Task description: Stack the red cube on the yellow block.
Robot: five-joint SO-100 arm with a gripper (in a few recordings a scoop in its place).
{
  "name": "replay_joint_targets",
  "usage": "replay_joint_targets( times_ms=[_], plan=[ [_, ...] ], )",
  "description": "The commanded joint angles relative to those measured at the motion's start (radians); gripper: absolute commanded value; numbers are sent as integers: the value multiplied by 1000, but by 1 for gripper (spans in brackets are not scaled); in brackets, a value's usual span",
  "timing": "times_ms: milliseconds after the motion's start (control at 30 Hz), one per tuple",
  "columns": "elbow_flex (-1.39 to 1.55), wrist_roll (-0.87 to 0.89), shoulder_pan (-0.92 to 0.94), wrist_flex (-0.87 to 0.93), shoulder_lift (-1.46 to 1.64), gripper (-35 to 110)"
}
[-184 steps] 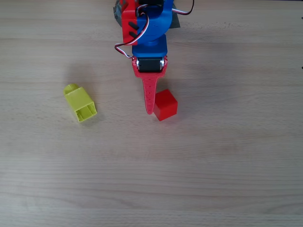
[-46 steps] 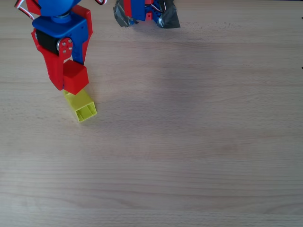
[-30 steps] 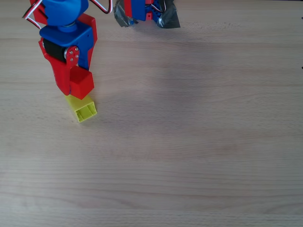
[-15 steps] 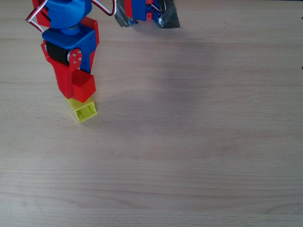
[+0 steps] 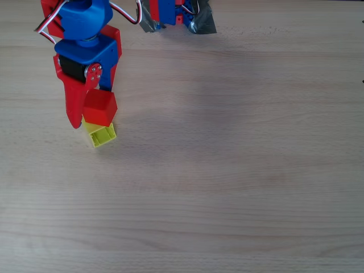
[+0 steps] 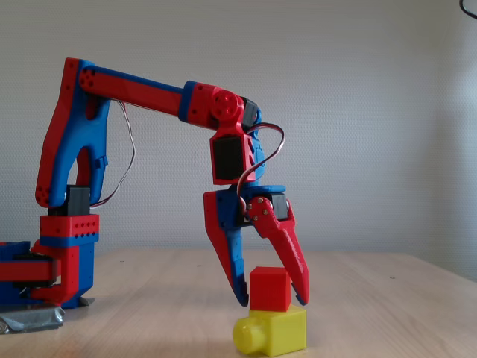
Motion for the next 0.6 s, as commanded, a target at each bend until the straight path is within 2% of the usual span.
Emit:
replay_joint_targets(
  times_ms=[0, 567],
  plan=[
    [-12, -2, 8, -5, 67, 30],
    [-38, 5, -11, 17, 87, 32]
  ],
)
